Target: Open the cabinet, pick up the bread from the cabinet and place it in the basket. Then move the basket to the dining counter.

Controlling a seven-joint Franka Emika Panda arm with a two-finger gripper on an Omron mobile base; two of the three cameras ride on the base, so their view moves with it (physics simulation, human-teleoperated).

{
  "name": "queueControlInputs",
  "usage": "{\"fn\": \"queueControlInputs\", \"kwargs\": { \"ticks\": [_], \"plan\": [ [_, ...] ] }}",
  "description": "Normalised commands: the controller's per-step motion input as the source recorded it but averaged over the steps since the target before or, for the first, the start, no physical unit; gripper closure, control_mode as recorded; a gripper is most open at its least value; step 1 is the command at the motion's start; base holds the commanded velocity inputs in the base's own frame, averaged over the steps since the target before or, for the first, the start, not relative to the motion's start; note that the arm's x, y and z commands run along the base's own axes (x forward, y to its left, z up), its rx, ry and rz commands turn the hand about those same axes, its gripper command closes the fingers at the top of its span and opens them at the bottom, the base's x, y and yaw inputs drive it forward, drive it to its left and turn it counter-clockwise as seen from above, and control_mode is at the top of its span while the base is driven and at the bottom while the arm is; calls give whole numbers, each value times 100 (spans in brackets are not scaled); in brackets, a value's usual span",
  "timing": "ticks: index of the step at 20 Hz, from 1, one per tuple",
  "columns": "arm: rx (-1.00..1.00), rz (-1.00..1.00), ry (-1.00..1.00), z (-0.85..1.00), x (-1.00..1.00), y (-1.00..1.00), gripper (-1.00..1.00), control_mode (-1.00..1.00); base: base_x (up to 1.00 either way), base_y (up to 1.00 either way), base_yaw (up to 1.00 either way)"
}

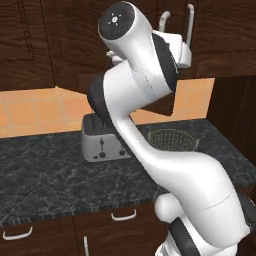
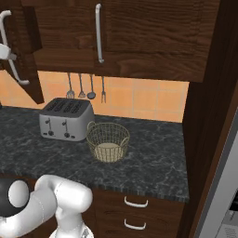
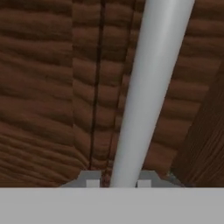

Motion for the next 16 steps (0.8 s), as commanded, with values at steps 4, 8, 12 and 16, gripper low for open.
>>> {"fn": "queueControlInputs", "kwargs": {
  "ticks": [4, 8, 12, 16],
  "plan": [
    [0, -12, 3, -5, -9, 13, -100, -100, 0, 0, 0],
    [-5, -2, -4, -9, -46, 14, -100, -100, 0, 0, 0],
    [2, 12, -15, -7, -90, -19, -100, -100, 0, 0, 0],
    [14, 39, -26, -28, -100, -89, -100, -100, 0, 0, 0]
  ]
}}
